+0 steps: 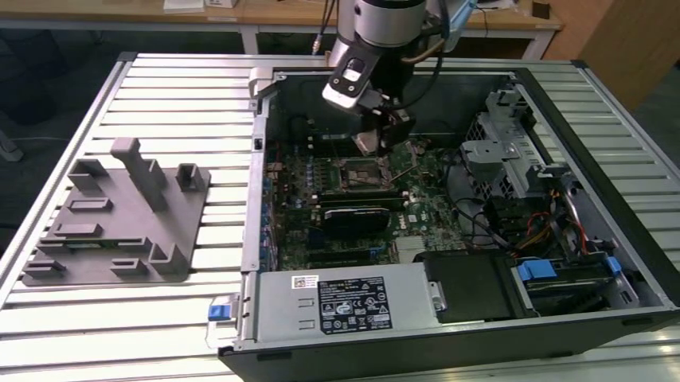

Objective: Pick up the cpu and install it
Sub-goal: 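Place the cpu into insertion slot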

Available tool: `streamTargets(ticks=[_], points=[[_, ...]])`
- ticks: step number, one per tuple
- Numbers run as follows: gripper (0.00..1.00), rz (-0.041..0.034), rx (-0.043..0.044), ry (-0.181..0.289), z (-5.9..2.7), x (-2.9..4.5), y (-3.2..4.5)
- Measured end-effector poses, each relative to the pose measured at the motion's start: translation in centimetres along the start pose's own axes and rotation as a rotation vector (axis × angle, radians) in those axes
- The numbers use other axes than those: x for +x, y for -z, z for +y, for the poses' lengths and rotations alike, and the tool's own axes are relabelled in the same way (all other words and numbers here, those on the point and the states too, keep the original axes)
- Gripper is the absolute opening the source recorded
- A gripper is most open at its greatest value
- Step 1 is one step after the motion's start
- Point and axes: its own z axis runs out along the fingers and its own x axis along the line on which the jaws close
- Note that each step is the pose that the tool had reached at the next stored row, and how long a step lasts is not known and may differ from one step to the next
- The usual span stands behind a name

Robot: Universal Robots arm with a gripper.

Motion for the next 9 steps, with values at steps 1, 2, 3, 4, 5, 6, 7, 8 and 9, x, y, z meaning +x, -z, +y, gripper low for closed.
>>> streamTargets(ticks=[1, 2, 3, 4, 5, 6, 7, 8, 9], points=[[0.54, -0.0012, -0.0001, -0.017, 0.0, 0.0, 0.0], [0.54, -0.0017, 0.0, -0.026, 0.0, 0.0, 0.0], [0.54, -0.0017, -0.0001, -0.026, 0.0, 0.0, 0.0], [0.54, -0.0017, -0.0001, -0.026, 0.0, 0.0, 0.0], [0.54, -0.0017, -0.0001, -0.026, 0.0, 0.0, 0.0], [0.54, -0.0017, -0.0001, -0.026, 0.0, 0.0, 0.0], [0.54, -0.0017, -0.0001, -0.026, 0.0, 0.0, 0.0], [0.54, -0.0017, -0.0001, -0.027, 0.0, 0.0, 0.0], [0.54, -0.0023, -0.0002, -0.035, 0.0, 0.0, -0.01]])
